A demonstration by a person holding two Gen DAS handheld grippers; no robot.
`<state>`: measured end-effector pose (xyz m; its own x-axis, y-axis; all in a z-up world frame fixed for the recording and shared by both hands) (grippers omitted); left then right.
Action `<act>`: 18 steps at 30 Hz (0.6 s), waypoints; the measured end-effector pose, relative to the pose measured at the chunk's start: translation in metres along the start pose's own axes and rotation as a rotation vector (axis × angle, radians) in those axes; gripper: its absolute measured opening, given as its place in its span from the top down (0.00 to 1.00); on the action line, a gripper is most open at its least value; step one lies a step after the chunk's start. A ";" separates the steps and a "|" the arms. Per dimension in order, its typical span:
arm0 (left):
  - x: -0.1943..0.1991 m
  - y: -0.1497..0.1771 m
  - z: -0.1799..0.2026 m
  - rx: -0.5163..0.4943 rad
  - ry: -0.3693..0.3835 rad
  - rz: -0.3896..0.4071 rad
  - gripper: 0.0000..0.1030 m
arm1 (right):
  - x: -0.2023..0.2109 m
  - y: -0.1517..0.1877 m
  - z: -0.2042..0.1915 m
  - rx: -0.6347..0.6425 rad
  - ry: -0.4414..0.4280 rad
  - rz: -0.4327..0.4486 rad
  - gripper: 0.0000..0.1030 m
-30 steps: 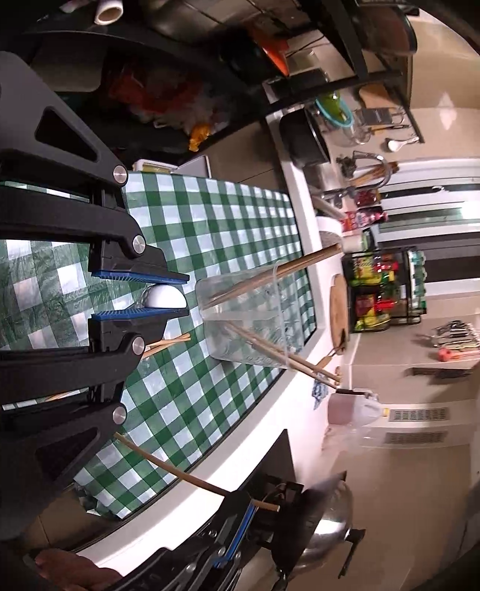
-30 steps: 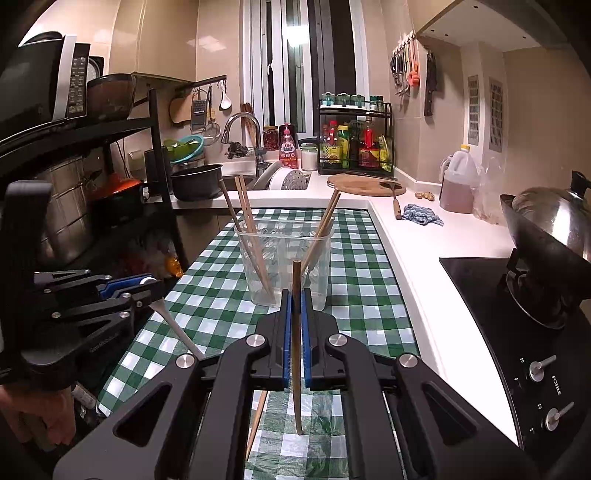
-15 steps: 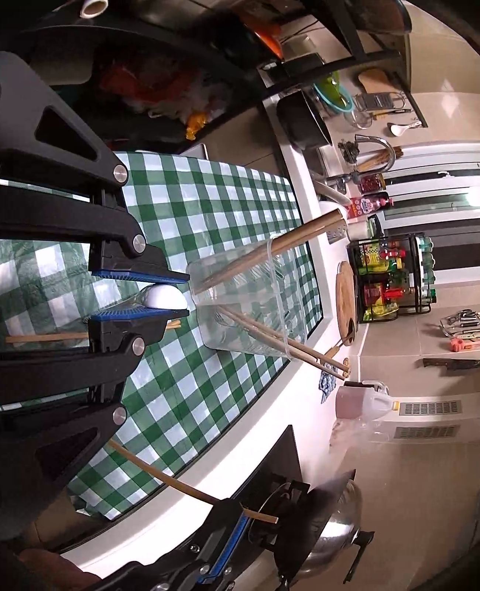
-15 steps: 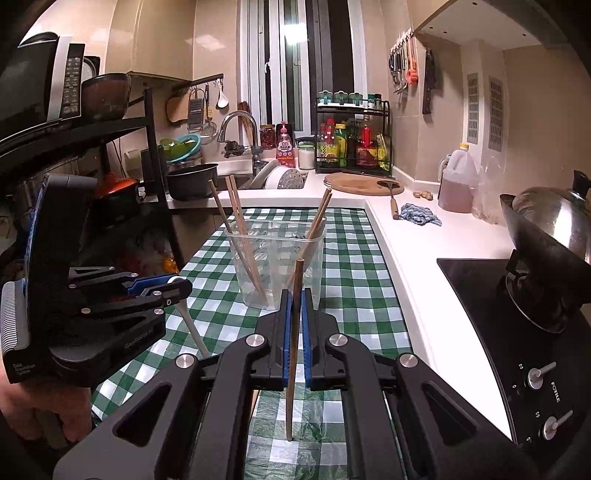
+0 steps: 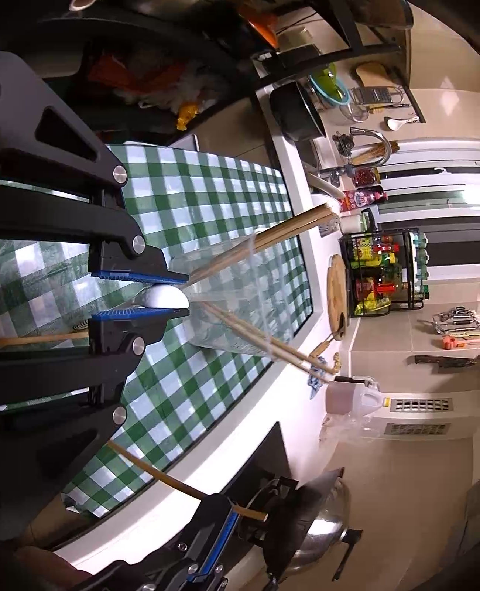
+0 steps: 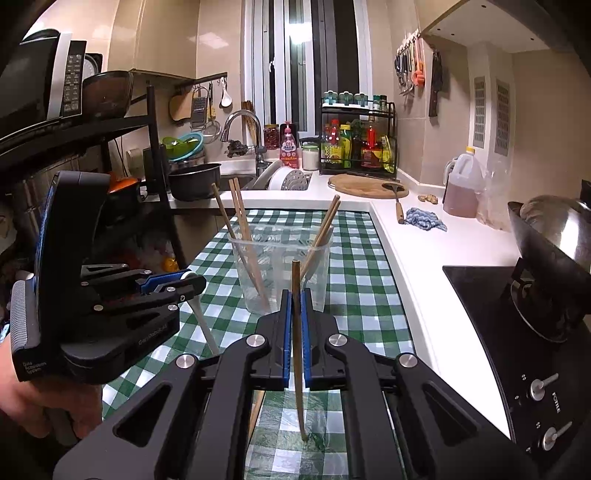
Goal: Organize utensils
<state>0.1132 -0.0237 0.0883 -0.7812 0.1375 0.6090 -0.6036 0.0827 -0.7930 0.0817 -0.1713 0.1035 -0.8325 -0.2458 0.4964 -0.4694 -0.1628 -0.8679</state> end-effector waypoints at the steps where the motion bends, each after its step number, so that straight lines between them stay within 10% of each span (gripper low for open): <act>1: 0.001 -0.004 -0.003 0.004 0.002 0.007 0.88 | 0.000 -0.004 0.001 0.000 -0.004 0.004 0.95; 18: 0.033 -0.143 -0.053 0.094 0.037 0.232 0.88 | 0.001 -0.155 0.005 0.026 -0.026 0.190 0.95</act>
<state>0.1828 0.0215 0.2209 -0.8951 0.1782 0.4088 -0.4227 -0.0467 -0.9051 0.1550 -0.1507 0.2384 -0.8975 -0.2986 0.3247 -0.2967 -0.1359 -0.9452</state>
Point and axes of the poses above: each gripper's, at about its wrist camera, not at the fingertips, and x roughly against the way its jaws point, z to its right, y to its underside, the point moved 3 cm from there along -x, roughly the way its jaws point, and after that the axes turned 4 degrees about x, right-handed, at the moved point
